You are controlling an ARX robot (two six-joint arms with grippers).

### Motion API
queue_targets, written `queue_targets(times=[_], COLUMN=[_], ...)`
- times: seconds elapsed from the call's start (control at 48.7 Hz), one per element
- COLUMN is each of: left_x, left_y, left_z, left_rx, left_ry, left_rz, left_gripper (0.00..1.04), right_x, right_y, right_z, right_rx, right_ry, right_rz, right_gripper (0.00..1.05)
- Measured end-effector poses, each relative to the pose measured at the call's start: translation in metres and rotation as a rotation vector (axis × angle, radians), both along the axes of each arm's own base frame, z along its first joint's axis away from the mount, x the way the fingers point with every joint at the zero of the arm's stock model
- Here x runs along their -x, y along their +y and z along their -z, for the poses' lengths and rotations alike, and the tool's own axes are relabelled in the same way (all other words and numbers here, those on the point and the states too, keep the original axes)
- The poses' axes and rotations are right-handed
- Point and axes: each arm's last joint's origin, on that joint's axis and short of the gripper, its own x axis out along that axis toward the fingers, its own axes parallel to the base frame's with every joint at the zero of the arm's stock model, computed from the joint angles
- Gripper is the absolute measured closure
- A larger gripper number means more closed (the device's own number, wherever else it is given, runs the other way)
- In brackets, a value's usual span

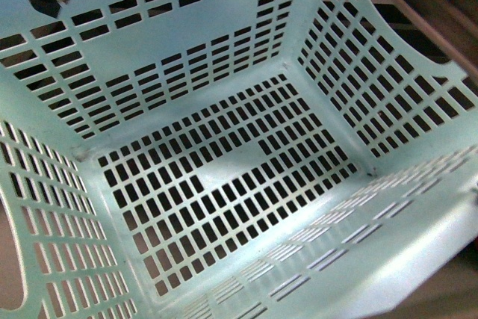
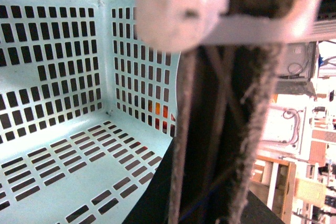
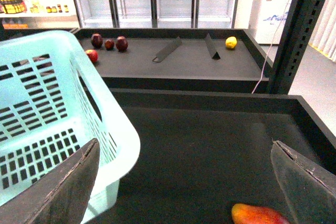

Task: Pick apple with right arm and hold basket with left

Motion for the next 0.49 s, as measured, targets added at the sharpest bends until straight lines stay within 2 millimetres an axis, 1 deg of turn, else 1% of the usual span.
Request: queue_targets(times=[0.123,0.493], left_x=[0.004,0.0038], left_y=[-0.0052,-0.0049], left_z=[0.0016,0.0016], left_rx=[-0.015,-0.025], left_ry=[0.001,-0.008], left_rz=[0.026,0.014], left_gripper=[0.98,0.98], right_x=[0.0,0.0], right_y=[0.0,0.0], right_z=[0.0,0.0], right_rx=[0.0,0.0], right_ry=[0.0,0.0], right_rz=[0.0,0.0], right_gripper=[0.09,0.09])
